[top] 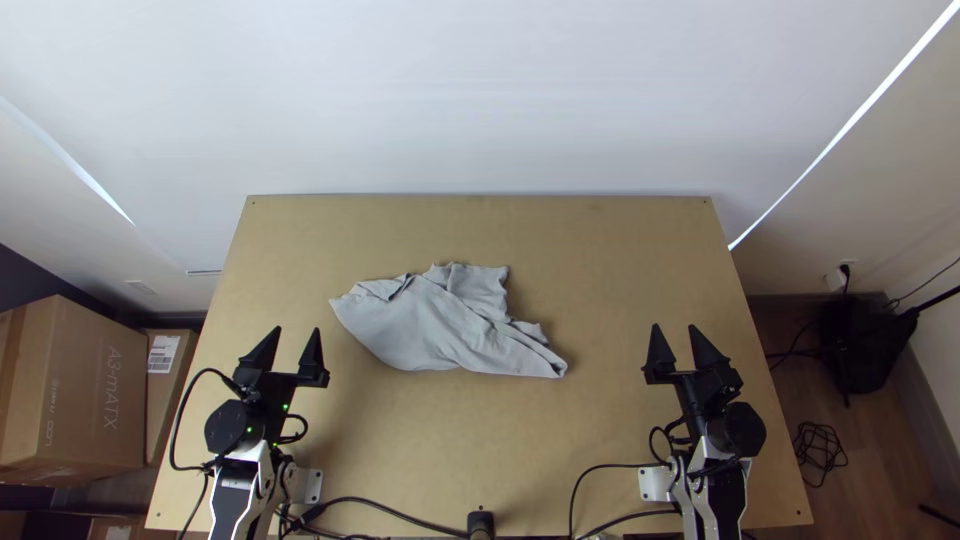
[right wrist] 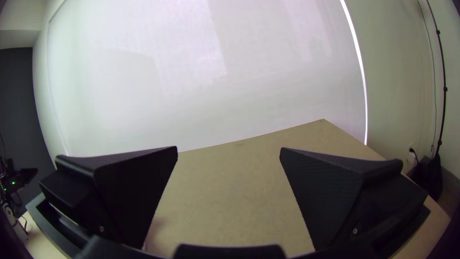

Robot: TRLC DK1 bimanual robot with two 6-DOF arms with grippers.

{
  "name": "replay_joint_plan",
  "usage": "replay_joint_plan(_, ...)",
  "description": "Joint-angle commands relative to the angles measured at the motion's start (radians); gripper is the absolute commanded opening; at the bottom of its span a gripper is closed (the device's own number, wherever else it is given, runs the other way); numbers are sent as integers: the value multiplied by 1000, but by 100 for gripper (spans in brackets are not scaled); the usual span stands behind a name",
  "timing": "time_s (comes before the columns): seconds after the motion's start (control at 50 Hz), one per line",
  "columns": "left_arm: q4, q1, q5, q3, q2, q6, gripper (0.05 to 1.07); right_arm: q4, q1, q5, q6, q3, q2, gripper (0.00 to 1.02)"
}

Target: Fold the t-shirt

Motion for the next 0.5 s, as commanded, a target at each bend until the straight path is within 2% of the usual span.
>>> replay_joint_plan(0.0, -63, -7, 18, 7, 82, 12, 103, -9, 34, 5, -34, 28, 2, 99)
replay_joint_plan(0.14, -123, 7, 18, 56, 118, 12, 103, -6, 41, 5, -62, 86, 34, 99)
replay_joint_plan(0.28, -163, 7, 18, 157, 144, 12, 103, 3, 93, 5, -63, 204, 165, 99)
replay_joint_plan(0.38, -195, -2, 29, 284, 259, 11, 103, -9, 173, 15, -63, 336, 330, 99)
replay_joint_plan(0.48, -250, -11, 41, 436, 395, 11, 103, -95, 228, 18, -63, 517, 539, 99)
